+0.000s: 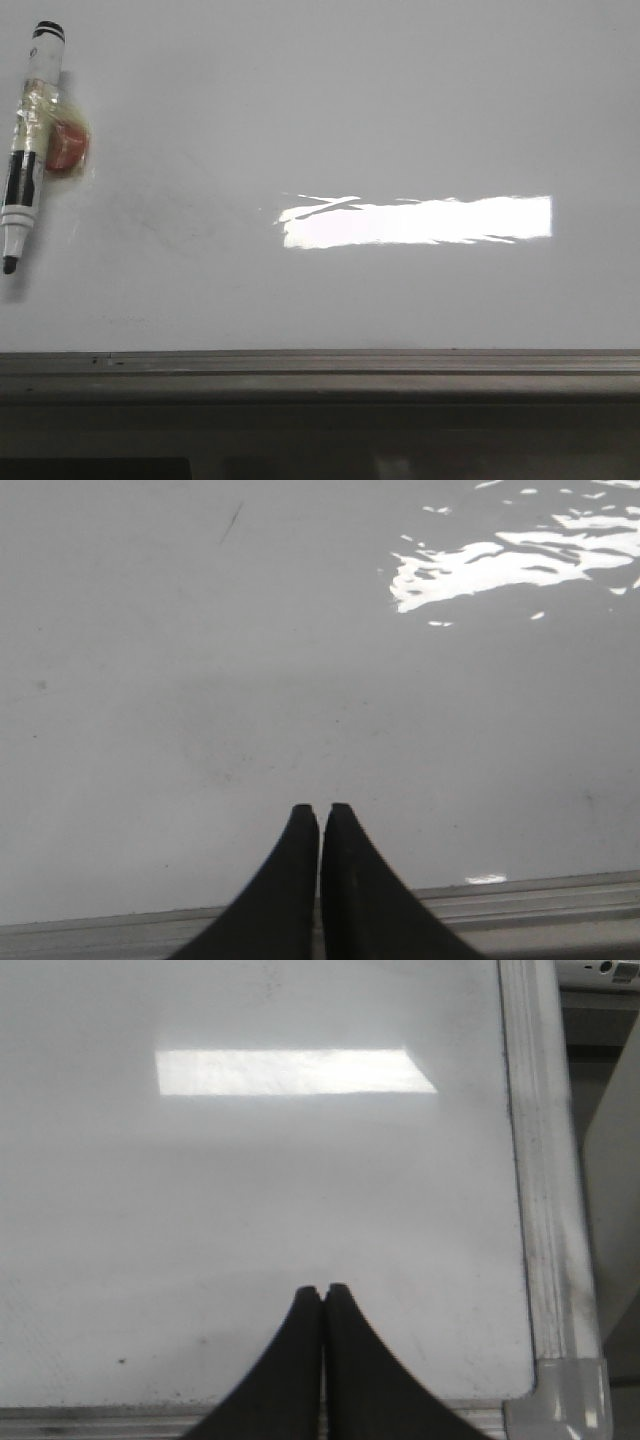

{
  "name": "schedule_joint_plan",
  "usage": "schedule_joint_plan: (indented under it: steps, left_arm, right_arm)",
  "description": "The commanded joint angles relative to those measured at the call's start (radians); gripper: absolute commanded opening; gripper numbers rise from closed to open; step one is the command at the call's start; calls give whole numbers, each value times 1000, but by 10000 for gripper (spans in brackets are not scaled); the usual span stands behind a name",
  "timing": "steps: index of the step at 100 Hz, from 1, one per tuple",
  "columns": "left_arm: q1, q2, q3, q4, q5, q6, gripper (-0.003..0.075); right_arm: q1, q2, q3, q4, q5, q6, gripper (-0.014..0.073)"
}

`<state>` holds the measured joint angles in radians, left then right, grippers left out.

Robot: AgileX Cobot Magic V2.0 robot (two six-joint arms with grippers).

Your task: Write number 7 on whiteboard

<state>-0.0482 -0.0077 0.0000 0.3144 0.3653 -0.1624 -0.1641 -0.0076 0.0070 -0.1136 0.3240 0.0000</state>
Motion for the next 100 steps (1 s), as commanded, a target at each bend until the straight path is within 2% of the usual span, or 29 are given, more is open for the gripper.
schedule_joint_plan:
  steps: [1, 16, 31, 48, 77, 88, 100]
  left_arm:
    - [-9, -28, 25, 11, -47, -7, -18]
    - [-9, -28, 25, 19, -47, -7, -18]
    - [-9, -28, 25, 185, -54, -7, -18]
    - [-9, -28, 25, 130, -124, -7, -18]
    - [-9, -28, 25, 88, -411, -9, -18]
    - [-9, -28, 25, 88, -453, -9, -18]
    - [-9, -28, 25, 88, -478, -9, -18]
  right_arm:
    - [1, -20, 31, -3, -7, -7, -74]
    - [1, -20, 31, -3, -7, -7, -74]
    - [1, -20, 31, -3, -7, -7, -74]
    - [1, -20, 31, -3, -49, -7, -74]
    - [1, -20, 31, -3, -503, -7, -74]
    - [1, -20, 31, -3, -650, -7, -74]
    - [1, -20, 31, -1, -734, -7, -74]
